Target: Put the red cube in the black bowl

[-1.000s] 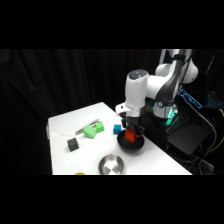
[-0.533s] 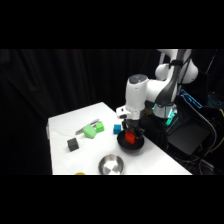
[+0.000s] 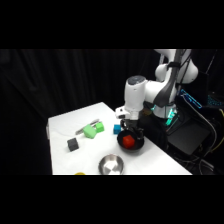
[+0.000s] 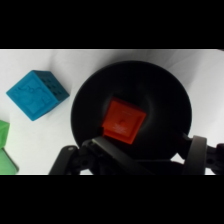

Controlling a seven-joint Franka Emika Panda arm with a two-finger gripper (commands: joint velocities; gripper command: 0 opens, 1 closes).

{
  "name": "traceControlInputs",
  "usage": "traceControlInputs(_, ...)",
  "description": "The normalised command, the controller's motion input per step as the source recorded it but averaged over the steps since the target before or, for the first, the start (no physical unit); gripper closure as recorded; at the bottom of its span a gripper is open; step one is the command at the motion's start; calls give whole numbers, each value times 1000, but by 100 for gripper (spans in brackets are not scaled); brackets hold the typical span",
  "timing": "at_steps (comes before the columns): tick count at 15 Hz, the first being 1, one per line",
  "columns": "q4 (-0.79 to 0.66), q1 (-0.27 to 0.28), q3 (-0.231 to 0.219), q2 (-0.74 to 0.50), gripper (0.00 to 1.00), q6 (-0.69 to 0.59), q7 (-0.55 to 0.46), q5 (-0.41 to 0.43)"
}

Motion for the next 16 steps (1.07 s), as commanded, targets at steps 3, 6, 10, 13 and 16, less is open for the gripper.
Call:
traceControlInputs(3, -21, 2, -23, -298, 0, -199, 61, -77)
traceControlInputs(6, 40, -32, -12, -343, 0, -360, 14, -18)
traceControlInputs(10, 100, -63, -28, -347, 0, -442, 20, -18)
traceControlInputs(13, 140, -70, -26, -283, 0, -403, -56, 99)
traceControlInputs(16, 148, -48, -12, -203, 0, -325, -41, 144)
